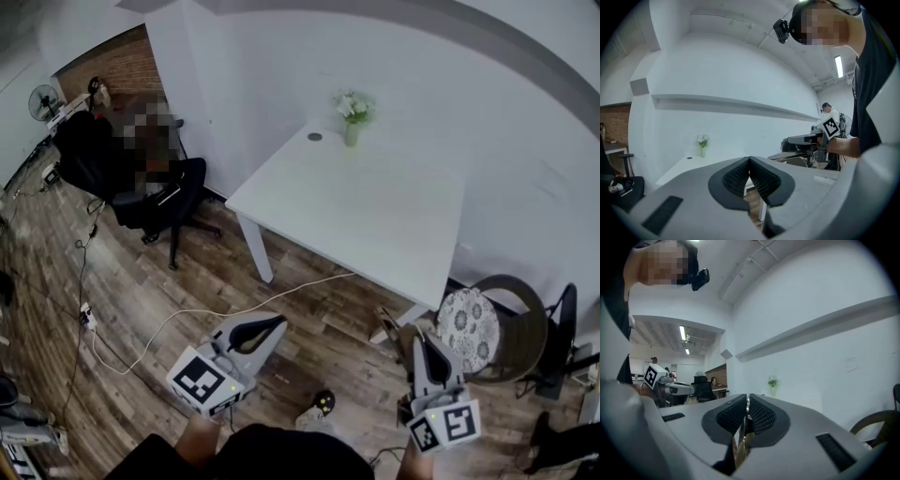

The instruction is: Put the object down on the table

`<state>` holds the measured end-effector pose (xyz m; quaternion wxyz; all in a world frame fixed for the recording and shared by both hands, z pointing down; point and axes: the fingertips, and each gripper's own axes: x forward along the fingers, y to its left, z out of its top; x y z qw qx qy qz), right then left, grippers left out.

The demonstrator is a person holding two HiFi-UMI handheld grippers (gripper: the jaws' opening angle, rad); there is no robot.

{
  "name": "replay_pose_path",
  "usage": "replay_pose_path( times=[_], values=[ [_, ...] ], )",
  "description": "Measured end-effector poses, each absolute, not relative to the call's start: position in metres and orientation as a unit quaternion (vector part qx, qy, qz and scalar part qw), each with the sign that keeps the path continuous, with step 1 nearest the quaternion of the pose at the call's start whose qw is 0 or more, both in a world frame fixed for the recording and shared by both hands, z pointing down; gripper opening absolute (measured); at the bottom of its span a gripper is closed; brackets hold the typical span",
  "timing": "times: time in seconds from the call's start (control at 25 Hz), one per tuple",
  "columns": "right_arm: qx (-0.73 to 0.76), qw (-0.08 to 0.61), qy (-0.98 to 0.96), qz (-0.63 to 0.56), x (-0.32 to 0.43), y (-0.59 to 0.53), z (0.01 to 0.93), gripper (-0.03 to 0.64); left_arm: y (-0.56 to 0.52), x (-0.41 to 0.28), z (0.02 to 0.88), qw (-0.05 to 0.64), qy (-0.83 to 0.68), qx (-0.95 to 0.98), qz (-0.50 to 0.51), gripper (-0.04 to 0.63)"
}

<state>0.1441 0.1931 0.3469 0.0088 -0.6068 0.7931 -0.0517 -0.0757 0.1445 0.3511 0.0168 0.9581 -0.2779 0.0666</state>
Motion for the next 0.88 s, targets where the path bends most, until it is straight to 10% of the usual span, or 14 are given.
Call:
replay_pose_path(
  times=[0.88],
  values=[
    [-0.604, 0.010, 0.795, -0.045, 0.214, 0.144, 0.352, 0.018, 0.093, 0.004, 0.353, 0.015, -0.266, 0.960, 0.086, 0.000]
  ],
)
